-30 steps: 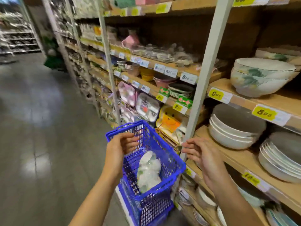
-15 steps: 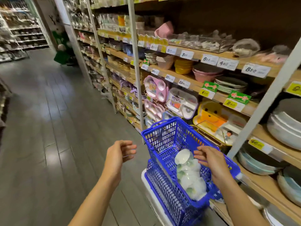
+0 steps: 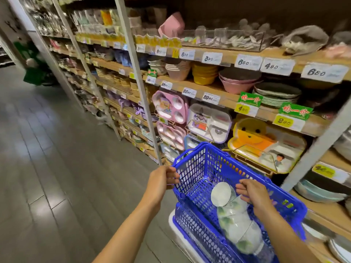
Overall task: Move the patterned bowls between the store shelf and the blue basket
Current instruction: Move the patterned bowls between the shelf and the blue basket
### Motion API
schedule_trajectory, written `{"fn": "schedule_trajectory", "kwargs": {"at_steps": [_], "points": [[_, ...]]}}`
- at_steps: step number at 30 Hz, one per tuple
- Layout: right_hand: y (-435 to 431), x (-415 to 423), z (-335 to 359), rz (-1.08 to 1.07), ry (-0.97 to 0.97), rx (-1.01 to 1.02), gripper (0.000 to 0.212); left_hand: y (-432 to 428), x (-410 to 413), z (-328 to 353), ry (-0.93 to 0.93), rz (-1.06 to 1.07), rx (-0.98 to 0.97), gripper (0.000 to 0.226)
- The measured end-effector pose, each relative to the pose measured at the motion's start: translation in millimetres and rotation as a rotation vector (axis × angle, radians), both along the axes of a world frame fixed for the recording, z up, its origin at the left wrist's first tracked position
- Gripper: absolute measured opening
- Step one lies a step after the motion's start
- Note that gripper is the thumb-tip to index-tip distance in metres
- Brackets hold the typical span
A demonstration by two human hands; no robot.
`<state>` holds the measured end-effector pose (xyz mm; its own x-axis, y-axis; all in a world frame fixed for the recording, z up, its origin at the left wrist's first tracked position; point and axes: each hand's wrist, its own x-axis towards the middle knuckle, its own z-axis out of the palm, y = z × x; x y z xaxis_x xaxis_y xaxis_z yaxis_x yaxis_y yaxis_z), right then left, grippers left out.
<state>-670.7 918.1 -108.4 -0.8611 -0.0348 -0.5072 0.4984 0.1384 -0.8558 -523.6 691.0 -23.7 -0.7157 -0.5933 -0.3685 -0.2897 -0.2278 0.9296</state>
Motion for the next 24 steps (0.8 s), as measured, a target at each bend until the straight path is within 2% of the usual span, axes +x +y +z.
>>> {"fn": "schedule_trajectory", "kwargs": {"at_steps": [3, 7, 8, 13, 16, 18, 20, 24], "points": [[-12, -24, -24, -0.049, -0.073, 0.014, 0.026, -15, -39, -11, -0.076, -0.101, -0.021, 0.033], [-18, -54, -55, -0.096, -0.125, 0.076, 0.020, -26, -99, -33, -0.155, -0.215, -0.037, 0.027], [-18, -56, -59, -0.079, -0.128, 0.114, 0.018, -26, -110, -40, -0.173, -0.243, -0.042, 0.025], [-24, -61, -86, -0.022, -0.134, 0.332, 0.035, -17, -165, -98, -0.359, -0.487, -0.066, 0.025], [-34, -67, -107, 0.003, -0.170, 0.452, 0.021, -14, -202, -146, -0.477, -0.626, -0.132, 0.026], [-42, -71, -118, -0.004, -0.198, 0.548, 0.026, -11, -223, -174, -0.534, -0.678, -0.148, 0.025], [-54, -79, -129, 0.013, -0.216, 0.658, 0.020, -6, -243, -207, -0.589, -0.732, -0.177, 0.030], [-78, -91, -157, 0.002, -0.287, 0.793, 0.027, 2, -269, -265, -0.679, -0.802, -0.258, 0.036]]}}
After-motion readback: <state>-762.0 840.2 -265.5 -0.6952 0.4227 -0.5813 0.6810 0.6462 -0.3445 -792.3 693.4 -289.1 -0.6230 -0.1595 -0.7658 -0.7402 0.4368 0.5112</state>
